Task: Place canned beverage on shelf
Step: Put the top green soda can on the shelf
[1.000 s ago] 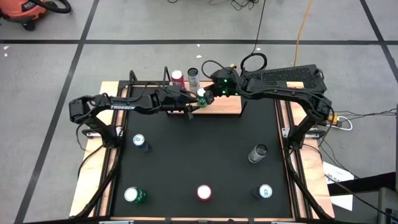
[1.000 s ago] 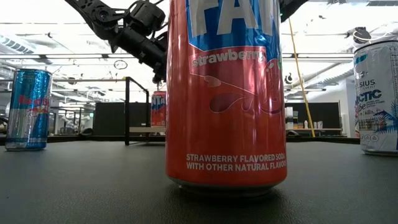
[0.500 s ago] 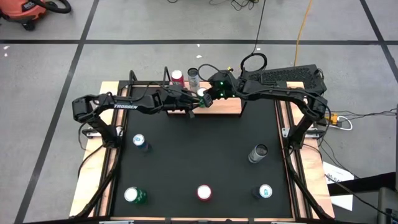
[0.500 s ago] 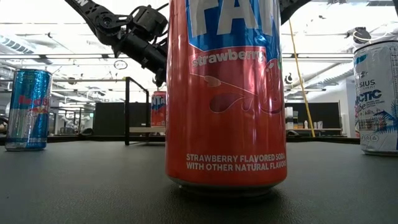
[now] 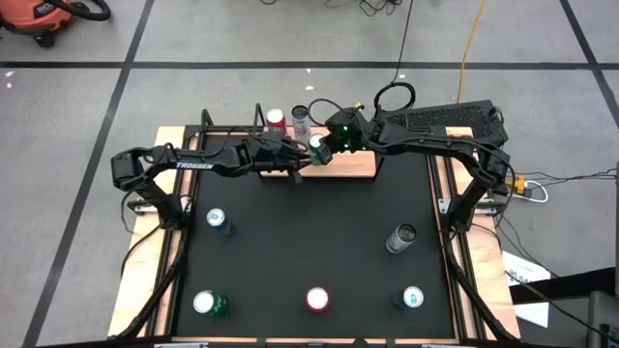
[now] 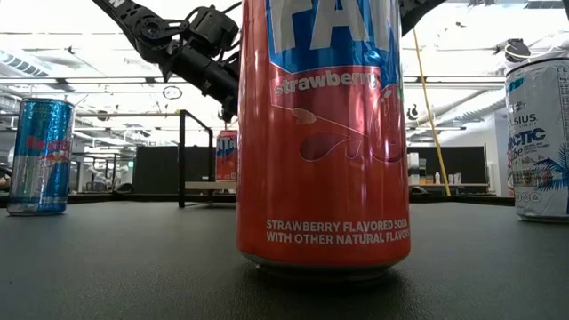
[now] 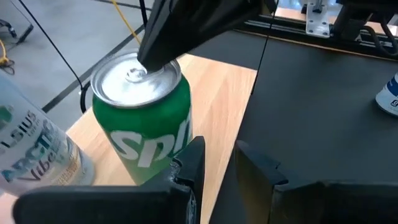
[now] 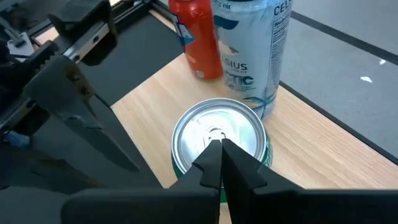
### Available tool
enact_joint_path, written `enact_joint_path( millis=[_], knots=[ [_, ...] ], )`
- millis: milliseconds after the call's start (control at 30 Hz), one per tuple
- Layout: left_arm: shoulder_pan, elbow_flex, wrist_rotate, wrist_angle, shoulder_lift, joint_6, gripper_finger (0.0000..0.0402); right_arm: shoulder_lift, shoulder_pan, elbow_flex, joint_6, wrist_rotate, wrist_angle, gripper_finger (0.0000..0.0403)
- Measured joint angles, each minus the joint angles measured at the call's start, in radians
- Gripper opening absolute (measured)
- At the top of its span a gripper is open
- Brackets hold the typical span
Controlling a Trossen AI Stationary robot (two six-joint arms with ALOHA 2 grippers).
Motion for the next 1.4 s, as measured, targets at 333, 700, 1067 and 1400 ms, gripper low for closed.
enact_joint_path(
  millis=[333,700,1067,1400],
  knots=[
    [0.046,0.000,0.009,0.043,0.057,-0.001,0.0081,-0.020,0.000,0.000,0.024,0.005,0.044,0.0000],
    [0.065,0.000,0.062,0.155,0.114,0.003,0.0081,-0.105,0.001,0.000,0.070,0.007,0.054,0.0000],
    [0.112,0.000,0.107,0.172,0.116,0.052,0.0081,-0.177,0.001,0.135,0.024,0.008,-0.106,0.0000],
    [0.126,0.002,0.163,0.247,0.116,0.048,0.0081,-0.108,-0.107,0.317,-0.086,-0.161,-0.245,0.0000]
  ],
)
